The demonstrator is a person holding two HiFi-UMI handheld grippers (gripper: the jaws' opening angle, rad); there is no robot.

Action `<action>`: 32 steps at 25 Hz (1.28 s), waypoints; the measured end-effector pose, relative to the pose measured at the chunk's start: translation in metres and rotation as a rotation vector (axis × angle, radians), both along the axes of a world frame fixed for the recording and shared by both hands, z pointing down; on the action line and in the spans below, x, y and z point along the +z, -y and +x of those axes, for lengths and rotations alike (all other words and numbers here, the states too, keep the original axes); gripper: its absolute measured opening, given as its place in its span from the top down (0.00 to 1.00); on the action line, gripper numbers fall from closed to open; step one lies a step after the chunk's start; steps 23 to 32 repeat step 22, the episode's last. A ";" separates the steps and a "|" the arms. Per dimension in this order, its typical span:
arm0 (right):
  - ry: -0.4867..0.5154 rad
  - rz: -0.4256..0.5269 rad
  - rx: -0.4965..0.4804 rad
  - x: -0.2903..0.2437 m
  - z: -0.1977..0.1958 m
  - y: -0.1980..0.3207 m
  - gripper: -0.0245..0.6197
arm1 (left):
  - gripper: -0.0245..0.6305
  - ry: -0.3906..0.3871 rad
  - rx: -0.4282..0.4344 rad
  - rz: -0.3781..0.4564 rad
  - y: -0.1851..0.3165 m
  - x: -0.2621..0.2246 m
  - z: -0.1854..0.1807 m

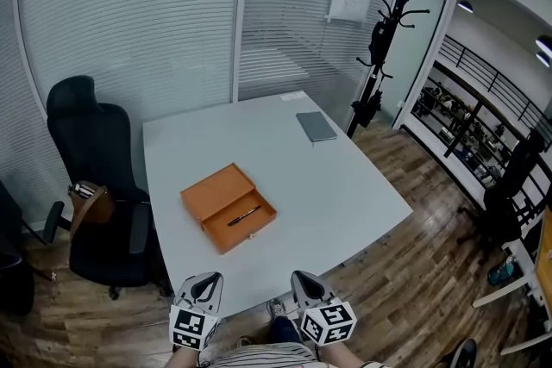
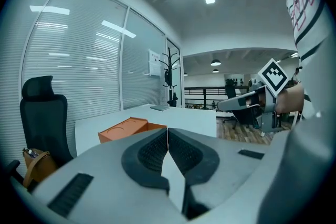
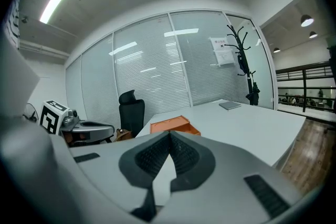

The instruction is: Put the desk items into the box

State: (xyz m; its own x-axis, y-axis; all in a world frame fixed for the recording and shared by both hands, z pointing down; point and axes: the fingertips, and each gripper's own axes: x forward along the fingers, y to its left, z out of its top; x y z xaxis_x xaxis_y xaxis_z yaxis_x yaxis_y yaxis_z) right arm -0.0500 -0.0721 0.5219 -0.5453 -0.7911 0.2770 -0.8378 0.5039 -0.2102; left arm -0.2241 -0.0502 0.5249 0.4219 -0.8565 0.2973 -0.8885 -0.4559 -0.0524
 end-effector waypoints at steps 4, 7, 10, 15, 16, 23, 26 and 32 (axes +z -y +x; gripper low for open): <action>-0.006 -0.002 0.000 0.001 -0.003 -0.003 0.92 | 0.93 0.005 0.001 -0.009 -0.002 0.002 -0.001; -0.009 0.002 0.003 0.001 -0.005 -0.004 0.92 | 0.93 -0.002 -0.007 -0.004 -0.002 0.002 -0.004; -0.014 0.009 0.008 0.000 -0.005 -0.004 0.92 | 0.93 -0.009 -0.006 0.008 -0.003 0.000 -0.004; -0.016 0.007 0.003 0.000 -0.006 -0.005 0.92 | 0.93 -0.016 -0.002 0.012 -0.004 0.000 -0.003; -0.016 0.006 0.001 0.000 -0.007 -0.005 0.92 | 0.93 -0.018 -0.003 0.011 -0.004 0.000 -0.003; -0.019 0.006 -0.008 0.001 -0.010 -0.002 0.92 | 0.93 -0.033 -0.009 0.007 -0.002 0.003 -0.005; -0.019 0.006 -0.008 0.001 -0.010 -0.002 0.92 | 0.93 -0.033 -0.009 0.007 -0.002 0.003 -0.005; -0.019 0.006 -0.008 0.001 -0.010 -0.002 0.92 | 0.93 -0.033 -0.009 0.007 -0.002 0.003 -0.005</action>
